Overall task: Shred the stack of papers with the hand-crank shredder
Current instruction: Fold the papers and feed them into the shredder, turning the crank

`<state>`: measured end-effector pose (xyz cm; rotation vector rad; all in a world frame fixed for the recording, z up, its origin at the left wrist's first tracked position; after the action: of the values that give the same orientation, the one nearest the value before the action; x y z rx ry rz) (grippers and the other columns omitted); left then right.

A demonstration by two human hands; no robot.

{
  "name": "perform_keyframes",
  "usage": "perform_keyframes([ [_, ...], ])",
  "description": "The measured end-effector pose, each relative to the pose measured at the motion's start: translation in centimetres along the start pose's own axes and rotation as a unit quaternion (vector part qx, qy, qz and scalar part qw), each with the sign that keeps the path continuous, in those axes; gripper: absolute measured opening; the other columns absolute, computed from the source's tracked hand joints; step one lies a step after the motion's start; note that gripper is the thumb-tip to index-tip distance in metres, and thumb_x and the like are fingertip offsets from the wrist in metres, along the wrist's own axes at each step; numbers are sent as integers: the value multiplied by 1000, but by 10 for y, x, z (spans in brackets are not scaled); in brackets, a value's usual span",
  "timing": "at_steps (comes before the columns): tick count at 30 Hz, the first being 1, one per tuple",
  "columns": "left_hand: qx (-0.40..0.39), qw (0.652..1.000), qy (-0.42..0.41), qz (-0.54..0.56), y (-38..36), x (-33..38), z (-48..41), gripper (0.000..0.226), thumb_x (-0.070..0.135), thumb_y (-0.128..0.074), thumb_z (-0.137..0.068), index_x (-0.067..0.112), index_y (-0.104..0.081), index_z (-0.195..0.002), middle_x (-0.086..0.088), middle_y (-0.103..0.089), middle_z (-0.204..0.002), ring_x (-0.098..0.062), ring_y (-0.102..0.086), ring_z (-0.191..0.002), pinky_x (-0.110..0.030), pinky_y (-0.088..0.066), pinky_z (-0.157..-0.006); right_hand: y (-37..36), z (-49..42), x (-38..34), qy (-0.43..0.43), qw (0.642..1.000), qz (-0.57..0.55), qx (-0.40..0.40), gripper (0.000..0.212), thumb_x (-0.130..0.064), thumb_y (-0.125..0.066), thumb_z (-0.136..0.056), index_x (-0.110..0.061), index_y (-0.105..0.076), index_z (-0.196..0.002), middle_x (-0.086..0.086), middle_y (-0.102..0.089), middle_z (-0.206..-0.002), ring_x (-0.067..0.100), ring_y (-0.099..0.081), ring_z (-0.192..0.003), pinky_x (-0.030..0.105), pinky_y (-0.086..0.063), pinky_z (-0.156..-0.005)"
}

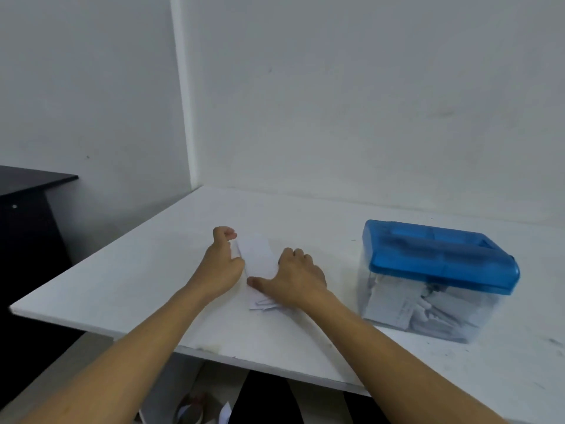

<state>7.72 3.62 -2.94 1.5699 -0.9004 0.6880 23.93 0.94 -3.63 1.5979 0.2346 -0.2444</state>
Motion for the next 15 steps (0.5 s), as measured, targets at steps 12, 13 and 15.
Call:
perform_keyframes([
  [12,-40,975,-59,-211,-28,-2,12,54,29,-50,-102,20,-29,-152,-1,-43,-155,-27,-43,-139,-44,-23,-121,4,7,27,-27,967,-246,68,47,-40,-71,-84,-27,-50,-125,-7,-62,-104,16,-61,-97,33,-51,-81],
  [13,-38,974,-60,-214,-28,-1,13,55,29,-51,-102,19,-29,-152,-1,-43,-155,-27,-43,-138,-43,-24,-120,5,7,29,-31,961,-266,71,43,-35,-70,-86,-27,-51,-125,-7,-62,-102,15,-62,-95,32,-51,-79],
  [15,-35,974,-62,-216,-27,1,14,55,29,-51,-102,18,-30,-152,-1,-43,-155,-27,-43,-138,-42,-24,-119,7,8,33,-35,948,-304,83,38,-29,-69,-88,-27,-55,-124,-7,-63,-98,14,-62,-92,35,-56,-81],
])
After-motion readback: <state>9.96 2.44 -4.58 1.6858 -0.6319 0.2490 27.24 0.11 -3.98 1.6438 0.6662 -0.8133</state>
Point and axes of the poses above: each hand's wrist, its own z-axis away from the middle knuckle, its own y-axis out of the back of the hand, x = y × z, the point moved 10 cm from there along -z, towards the middle knuckle
